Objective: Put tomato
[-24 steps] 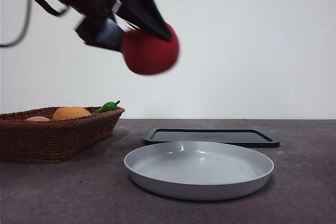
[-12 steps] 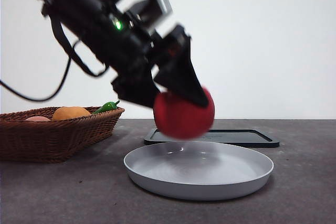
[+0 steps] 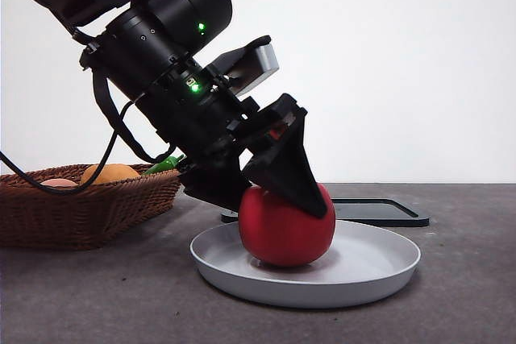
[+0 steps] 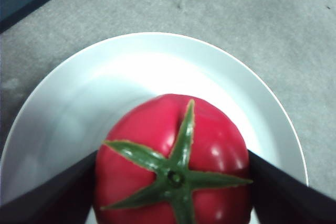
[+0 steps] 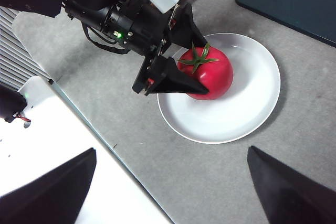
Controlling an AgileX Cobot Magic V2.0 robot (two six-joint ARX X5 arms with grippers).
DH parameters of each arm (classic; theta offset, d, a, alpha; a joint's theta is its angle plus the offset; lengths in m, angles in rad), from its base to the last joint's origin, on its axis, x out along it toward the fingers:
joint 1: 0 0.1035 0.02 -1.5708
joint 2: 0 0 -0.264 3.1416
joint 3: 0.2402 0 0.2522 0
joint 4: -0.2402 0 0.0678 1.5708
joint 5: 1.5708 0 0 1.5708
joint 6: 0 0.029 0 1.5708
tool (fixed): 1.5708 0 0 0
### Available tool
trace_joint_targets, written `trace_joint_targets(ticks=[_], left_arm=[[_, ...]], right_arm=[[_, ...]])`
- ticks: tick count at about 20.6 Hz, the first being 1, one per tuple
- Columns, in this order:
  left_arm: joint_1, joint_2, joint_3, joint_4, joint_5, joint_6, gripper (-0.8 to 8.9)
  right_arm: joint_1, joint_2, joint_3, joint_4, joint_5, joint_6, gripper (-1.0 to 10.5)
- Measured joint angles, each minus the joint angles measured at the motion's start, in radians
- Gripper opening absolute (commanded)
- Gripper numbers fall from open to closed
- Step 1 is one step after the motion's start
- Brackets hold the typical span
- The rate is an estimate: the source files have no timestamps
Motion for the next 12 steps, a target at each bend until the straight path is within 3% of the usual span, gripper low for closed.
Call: trace_joint_targets(ticks=[3, 12], left_arm=[[-0.007, 0.000, 0.000, -0.001, 0.000, 0.000, 5.63], [-0.004, -0.073, 0.000, -0.011, 0.000, -0.013, 5.63]], right_arm=[[0.000, 0.000, 0.000, 0.000, 0.000, 0.000, 4.6], [0.000, 0.000, 0.000, 0.000, 0.000, 0.000, 4.6]])
